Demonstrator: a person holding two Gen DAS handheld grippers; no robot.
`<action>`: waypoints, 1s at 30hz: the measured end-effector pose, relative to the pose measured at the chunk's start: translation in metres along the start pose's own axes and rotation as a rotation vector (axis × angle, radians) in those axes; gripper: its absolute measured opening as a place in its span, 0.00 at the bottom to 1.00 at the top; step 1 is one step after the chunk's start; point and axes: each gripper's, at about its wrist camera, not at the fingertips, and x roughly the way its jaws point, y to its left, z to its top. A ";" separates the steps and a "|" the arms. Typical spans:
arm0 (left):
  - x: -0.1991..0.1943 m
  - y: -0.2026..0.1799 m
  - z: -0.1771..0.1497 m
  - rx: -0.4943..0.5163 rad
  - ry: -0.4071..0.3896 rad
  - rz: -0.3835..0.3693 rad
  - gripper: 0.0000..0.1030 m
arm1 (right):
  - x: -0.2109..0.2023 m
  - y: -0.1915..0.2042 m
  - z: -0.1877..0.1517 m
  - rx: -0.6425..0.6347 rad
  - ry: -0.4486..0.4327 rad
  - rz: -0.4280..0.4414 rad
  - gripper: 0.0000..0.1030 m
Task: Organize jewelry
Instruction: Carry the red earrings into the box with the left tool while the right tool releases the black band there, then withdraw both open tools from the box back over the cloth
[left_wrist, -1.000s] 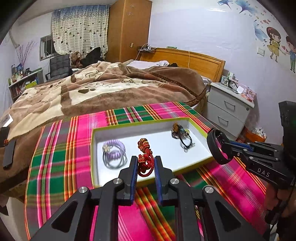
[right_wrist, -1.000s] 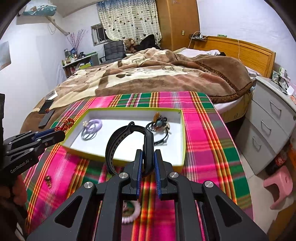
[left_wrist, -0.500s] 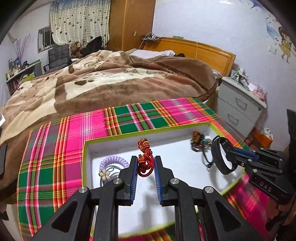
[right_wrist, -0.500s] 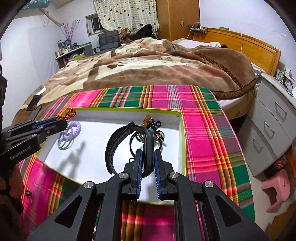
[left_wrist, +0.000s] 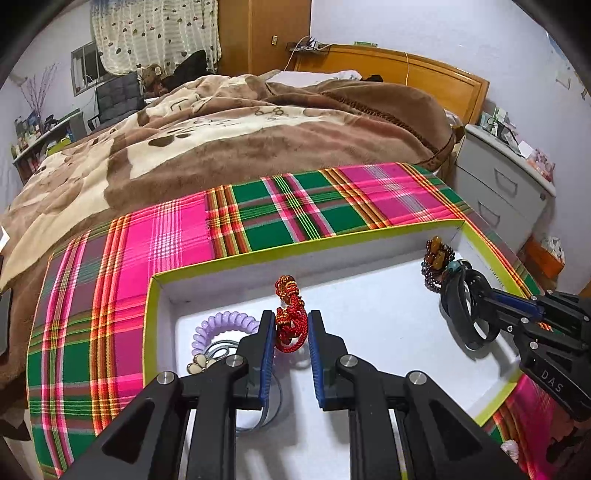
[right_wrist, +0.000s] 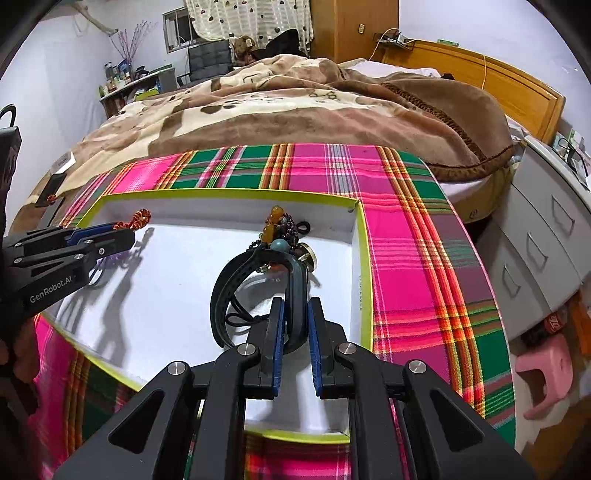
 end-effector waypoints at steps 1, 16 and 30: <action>0.001 0.000 0.000 0.000 0.004 0.000 0.17 | 0.001 0.000 0.000 0.000 0.002 -0.001 0.12; 0.002 -0.003 0.000 0.000 0.016 -0.009 0.18 | -0.010 -0.003 0.001 0.000 -0.031 0.003 0.26; -0.018 0.000 -0.004 -0.023 -0.017 -0.037 0.19 | -0.038 -0.002 -0.007 0.010 -0.084 0.031 0.36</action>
